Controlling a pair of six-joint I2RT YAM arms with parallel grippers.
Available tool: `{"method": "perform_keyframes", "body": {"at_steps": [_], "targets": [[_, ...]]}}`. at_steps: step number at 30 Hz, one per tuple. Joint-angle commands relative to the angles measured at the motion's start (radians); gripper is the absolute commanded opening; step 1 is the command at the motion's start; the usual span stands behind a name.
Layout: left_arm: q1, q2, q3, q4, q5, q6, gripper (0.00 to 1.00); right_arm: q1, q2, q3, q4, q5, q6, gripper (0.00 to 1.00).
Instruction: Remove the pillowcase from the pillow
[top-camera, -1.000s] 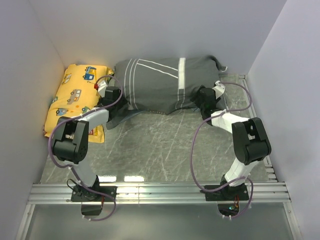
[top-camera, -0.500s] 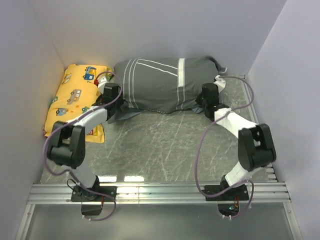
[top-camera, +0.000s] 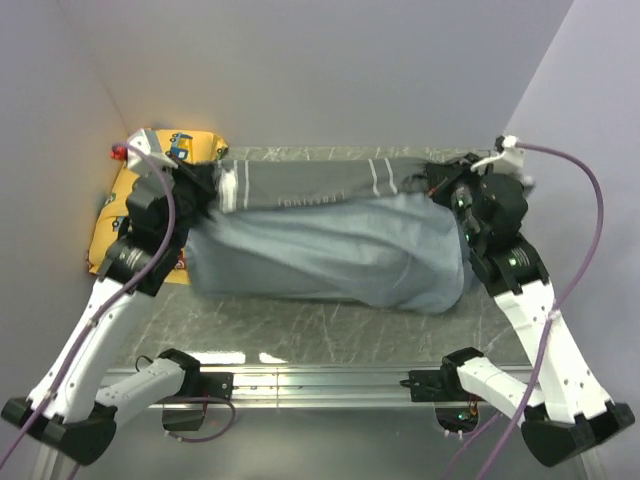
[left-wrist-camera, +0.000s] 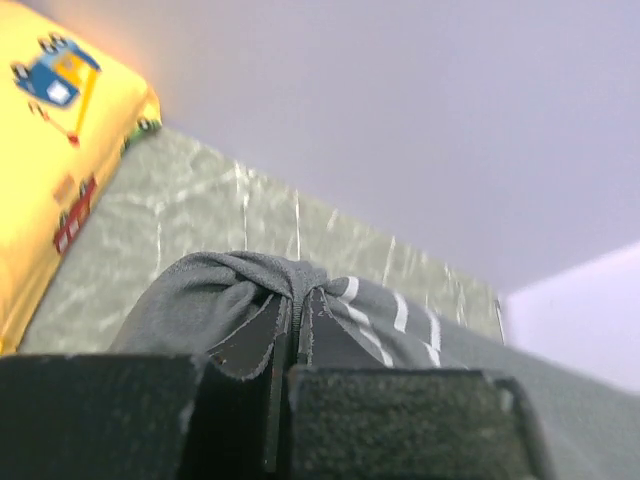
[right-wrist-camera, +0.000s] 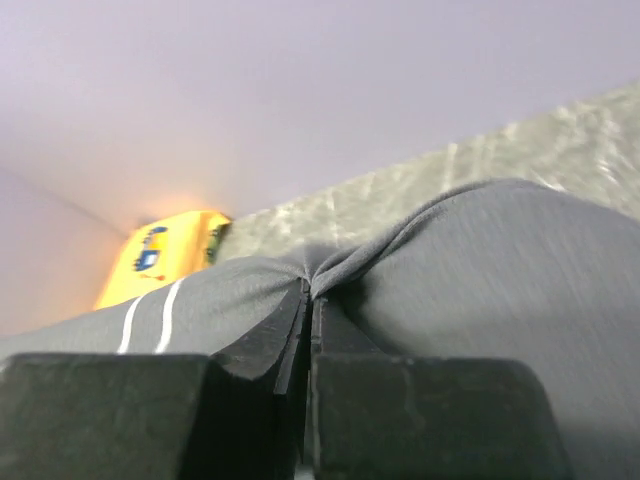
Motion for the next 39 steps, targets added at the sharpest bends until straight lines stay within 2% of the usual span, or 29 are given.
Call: {"method": "perform_keyframes", "body": {"at_steps": [1, 4, 5, 7, 9, 14, 15, 17, 18, 21, 24, 27, 28, 30, 33, 34, 37, 39], "targets": [[0.011, 0.159, 0.091, 0.017, -0.052, 0.020, 0.01, 0.001, 0.165, 0.069, 0.027, -0.042, -0.010, 0.00], [0.053, 0.287, 0.095, 0.098, 0.012, 0.005, 0.01, -0.001, 0.282, 0.008, 0.077, -0.052, 0.005, 0.00], [0.101, 0.326, 0.111, 0.113, 0.105, -0.009, 0.00, -0.002, 0.320, -0.002, 0.096, -0.045, 0.009, 0.00], [0.142, 0.470, 0.157, 0.124, 0.188, -0.024, 0.01, -0.021, 0.437, -0.019, 0.096, -0.052, 0.025, 0.00], [0.143, 0.614, 0.258, 0.138, 0.277, 0.003, 0.01, -0.036, 0.500, -0.057, 0.134, -0.091, 0.054, 0.00], [0.141, 0.861, 0.544, 0.106, 0.391, 0.077, 0.00, -0.090, 0.663, -0.100, 0.232, -0.197, 0.140, 0.00], [0.140, 0.884, 0.588, 0.088, 0.421, 0.098, 0.05, -0.093, 0.684, -0.105, 0.235, -0.224, 0.144, 0.00], [0.124, 0.924, 0.697, 0.032, 0.431, 0.123, 0.22, -0.102, 0.692, -0.108, 0.254, -0.249, 0.161, 0.00], [0.115, 0.923, 0.717, 0.025, 0.414, 0.153, 0.43, -0.104, 0.690, -0.120, 0.261, -0.253, 0.169, 0.00], [0.071, 0.882, 0.737, 0.026, 0.364, 0.211, 0.73, -0.128, 0.687, -0.153, 0.310, -0.310, 0.224, 0.00], [0.035, 0.808, 0.724, 0.031, 0.334, 0.245, 0.84, -0.145, 0.695, -0.212, 0.384, -0.368, 0.282, 0.00], [-0.014, 0.734, 0.691, 0.003, 0.363, 0.259, 0.87, -0.147, 0.678, -0.293, 0.453, -0.379, 0.335, 0.00], [-0.065, 0.721, 0.670, -0.014, 0.354, 0.267, 0.88, -0.147, 0.674, -0.313, 0.493, -0.384, 0.351, 0.00], [-0.135, 0.670, 0.623, -0.040, 0.269, 0.290, 0.88, -0.153, 0.660, -0.365, 0.521, -0.384, 0.391, 0.00], [-0.267, 0.583, 0.462, -0.012, 0.250, 0.275, 0.88, -0.163, 0.600, -0.408, 0.539, -0.355, 0.399, 0.00], [-0.344, 0.563, 0.378, -0.002, 0.239, 0.273, 0.88, -0.179, 0.586, -0.419, 0.536, -0.349, 0.396, 0.00], [-0.501, 0.524, 0.259, -0.005, 0.172, 0.276, 0.89, -0.225, 0.531, -0.457, 0.544, -0.355, 0.399, 0.00], [-0.561, 0.530, 0.222, -0.018, 0.134, 0.264, 0.89, -0.240, 0.485, -0.471, 0.539, -0.353, 0.404, 0.00]]}}
